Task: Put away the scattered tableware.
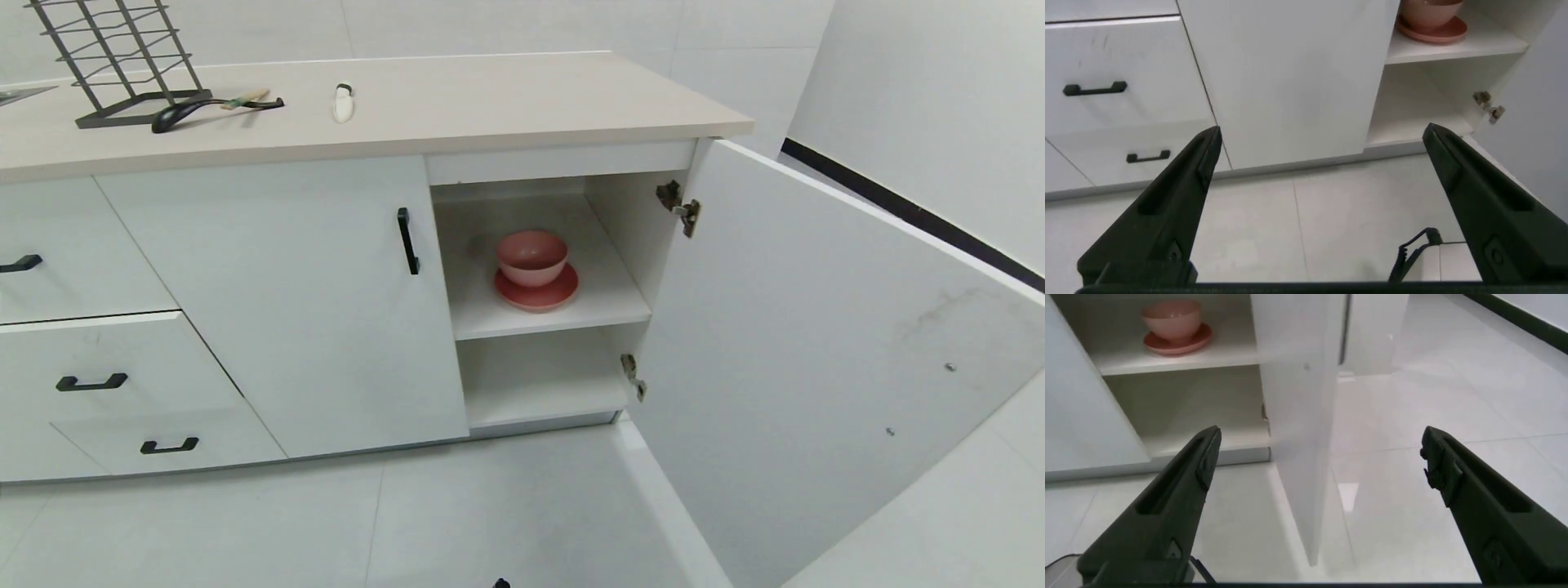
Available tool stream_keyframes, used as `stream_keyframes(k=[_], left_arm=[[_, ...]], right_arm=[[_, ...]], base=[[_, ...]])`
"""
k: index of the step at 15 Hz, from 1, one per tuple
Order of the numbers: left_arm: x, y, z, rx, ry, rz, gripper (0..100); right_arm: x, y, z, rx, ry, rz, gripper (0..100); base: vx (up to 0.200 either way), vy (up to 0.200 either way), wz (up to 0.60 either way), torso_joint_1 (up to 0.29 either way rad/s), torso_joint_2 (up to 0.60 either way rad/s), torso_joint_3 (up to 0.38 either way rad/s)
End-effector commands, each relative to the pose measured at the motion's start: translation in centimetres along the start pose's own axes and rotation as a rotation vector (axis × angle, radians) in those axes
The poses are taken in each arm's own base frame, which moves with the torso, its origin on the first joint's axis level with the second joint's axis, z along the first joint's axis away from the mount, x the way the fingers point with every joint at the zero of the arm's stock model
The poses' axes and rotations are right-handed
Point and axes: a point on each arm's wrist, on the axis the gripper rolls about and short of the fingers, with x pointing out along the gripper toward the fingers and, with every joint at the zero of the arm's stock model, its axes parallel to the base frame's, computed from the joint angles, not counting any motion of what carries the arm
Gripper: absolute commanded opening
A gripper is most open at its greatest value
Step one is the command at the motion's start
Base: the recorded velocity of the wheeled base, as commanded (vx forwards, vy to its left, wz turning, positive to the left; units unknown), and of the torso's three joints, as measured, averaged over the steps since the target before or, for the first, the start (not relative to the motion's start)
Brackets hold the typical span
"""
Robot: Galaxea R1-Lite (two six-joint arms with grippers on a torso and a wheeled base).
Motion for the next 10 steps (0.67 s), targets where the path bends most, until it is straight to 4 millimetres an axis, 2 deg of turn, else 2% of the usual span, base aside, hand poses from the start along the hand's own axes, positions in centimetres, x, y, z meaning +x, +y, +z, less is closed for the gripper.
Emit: stream_keyframes(k=[1,5,10], left_arm=[[0.01,0.0,-0.01,0.0,0.002,0.0,100],[0.01,0.0,-0.01,0.0,0.002,0.0,100],[0.0,0.0,0.03,0.0,0.0,0.0,100]], right_arm=[[0.0,0.0,0.01,0.0,0.0,0.0,100],[0.0,0.0,0.01,0.0,0.0,0.0,100],[0.0,0.0,0.01,0.0,0.0,0.0,100]], base=[[-0.2,0.0,0.0,0.002,0.0,0.002],[-0.2,0.0,0.0,0.007,0.0,-0.001],[0.0,-0.2,0.0,0.0,0.0,0.007]])
